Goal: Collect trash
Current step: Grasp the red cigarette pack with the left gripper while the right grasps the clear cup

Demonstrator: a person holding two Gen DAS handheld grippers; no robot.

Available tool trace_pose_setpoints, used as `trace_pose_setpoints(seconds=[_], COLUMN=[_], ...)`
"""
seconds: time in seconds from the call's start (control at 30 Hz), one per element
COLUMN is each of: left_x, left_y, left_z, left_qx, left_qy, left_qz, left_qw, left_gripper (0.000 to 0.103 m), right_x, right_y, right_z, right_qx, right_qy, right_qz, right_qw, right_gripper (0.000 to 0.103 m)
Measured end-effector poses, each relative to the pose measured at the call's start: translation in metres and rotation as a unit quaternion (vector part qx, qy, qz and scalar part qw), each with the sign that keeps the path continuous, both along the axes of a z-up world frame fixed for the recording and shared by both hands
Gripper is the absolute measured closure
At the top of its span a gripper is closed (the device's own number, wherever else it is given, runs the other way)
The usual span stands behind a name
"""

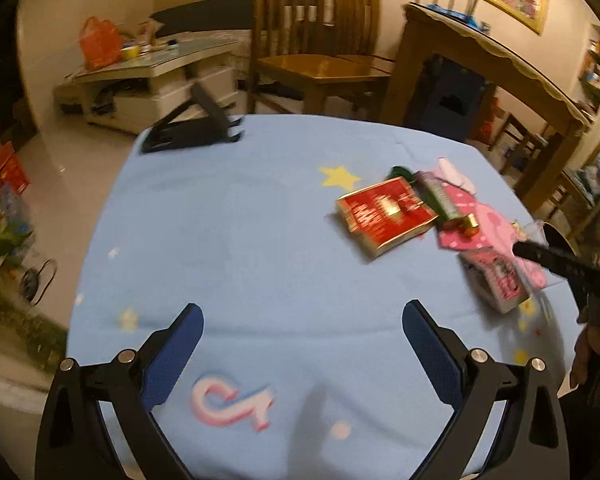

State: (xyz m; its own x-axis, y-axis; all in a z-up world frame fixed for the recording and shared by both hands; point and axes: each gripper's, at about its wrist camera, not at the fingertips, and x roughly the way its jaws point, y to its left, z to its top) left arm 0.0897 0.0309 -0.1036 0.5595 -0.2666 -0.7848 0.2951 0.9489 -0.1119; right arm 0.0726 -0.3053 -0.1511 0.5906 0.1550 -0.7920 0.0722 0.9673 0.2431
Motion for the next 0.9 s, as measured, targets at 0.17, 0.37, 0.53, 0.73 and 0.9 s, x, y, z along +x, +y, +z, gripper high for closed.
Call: trace_pose_setpoints(seconds=[0.17, 0.37, 0.53, 0.73, 0.9], left_x=[0.03, 0.057, 0.065, 0.087, 0.099], left_y=[-0.03, -0.081, -0.129, -0.144, -0.128], left_z=[0.0, -0.002, -0.018, -0.047, -0.049], left_qx=[-0.016, 0.012, 0.128, 0.159, 0.071], left_qy=[0.021, 0.018, -0.023, -0.017, 0.021], left_qz=[-0.02, -0.064, -0.257, -0.332, -0.328], left_qw=[0.9995, 0.9977, 0.9576, 0.9297, 0.9418], left_gripper=[0.007, 0.007, 0.007, 0.009, 0.047], right_x=[-0.031, -0.053, -0.055, -0.051, -0.05], right_y=[-0.038, -0.073, -0.079, -0.075, -0.07], right_z=[-0.005, -0.017, -0.012, -0.008, -0.003], right_qx=[0.043, 0.091, 0.109, 0.114, 0.103], right_qy=[-0.008, -0.02, -0.034, -0.041, -0.047], right_qz=[-0.016, -0.032, -0.029, -0.026, -0.017], right_qw=[0.999, 0.995, 0.993, 0.992, 0.993], right_gripper=[0.065, 0.066, 0.066, 0.065, 0.065])
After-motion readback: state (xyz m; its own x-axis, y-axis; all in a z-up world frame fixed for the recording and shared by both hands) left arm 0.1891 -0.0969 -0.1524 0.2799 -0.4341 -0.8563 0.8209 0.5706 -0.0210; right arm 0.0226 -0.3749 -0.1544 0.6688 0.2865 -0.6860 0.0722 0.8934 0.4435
